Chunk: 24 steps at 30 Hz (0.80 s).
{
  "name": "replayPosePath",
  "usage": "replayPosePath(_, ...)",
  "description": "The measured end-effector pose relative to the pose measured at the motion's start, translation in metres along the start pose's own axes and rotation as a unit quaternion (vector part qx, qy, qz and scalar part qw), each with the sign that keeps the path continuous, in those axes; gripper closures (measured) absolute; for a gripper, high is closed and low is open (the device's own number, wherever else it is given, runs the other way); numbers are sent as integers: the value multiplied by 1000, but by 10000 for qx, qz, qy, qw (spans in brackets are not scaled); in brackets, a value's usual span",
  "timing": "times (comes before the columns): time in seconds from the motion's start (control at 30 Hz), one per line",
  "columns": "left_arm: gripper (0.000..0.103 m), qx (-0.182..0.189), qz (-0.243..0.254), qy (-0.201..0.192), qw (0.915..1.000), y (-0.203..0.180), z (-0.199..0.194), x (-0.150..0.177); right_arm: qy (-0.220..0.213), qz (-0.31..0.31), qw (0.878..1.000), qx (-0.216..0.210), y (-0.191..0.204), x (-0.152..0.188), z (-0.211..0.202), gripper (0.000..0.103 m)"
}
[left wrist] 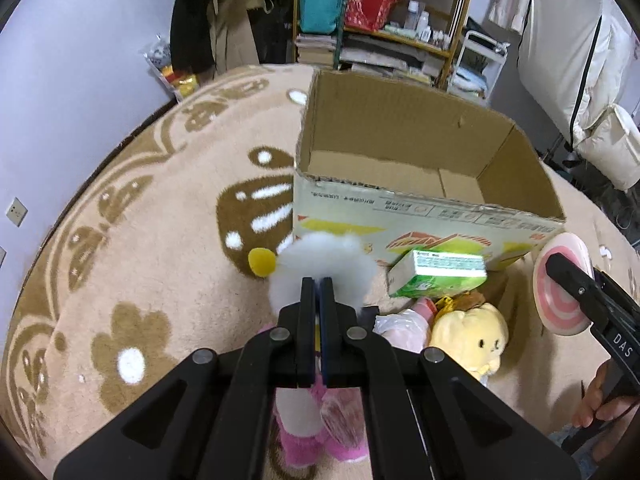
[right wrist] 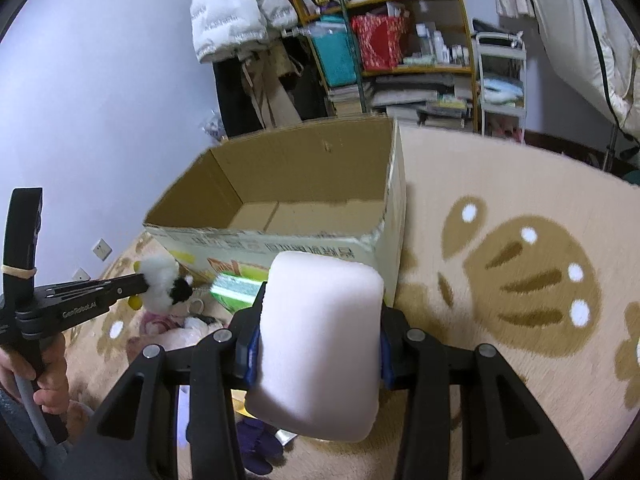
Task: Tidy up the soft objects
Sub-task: 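Lift and carry the pillow and pompom with both tools over the cardboard box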
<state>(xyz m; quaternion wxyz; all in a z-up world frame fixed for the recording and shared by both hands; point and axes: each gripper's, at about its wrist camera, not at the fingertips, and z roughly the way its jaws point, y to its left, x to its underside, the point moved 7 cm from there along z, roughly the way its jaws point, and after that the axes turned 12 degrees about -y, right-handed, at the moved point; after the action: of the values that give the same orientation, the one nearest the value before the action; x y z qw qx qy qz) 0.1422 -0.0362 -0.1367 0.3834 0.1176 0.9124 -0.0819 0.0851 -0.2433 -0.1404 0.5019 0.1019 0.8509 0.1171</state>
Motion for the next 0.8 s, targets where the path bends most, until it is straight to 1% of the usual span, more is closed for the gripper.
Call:
replayPosePath(0.17, 102, -63, -16, -248, 9997, 3, -21, -7, -277, -75, 9996, -39, 8, -9, -12, 57)
replayPosePath(0.43, 102, -49, -11, -802, 9968, 0, -58, -24, -738, -219, 9970, -100, 17, -26, -35, 58)
replayPosePath(0.6, 102, -67, 118, -1244, 9921, -7, -82, -45, -1028, -239, 9943, -180, 25, -42, -48, 58)
replayPosePath(0.7, 102, -66, 156, -1455, 9892, -11, -91, -59, -1187, -402, 9919, -201, 33, -55, -52, 58)
replayPosePath(0.8, 102, -132, 329, -1673, 9853, -18, -99, -73, -1300, -542, 9898, -224, 39, -66, -54, 58)
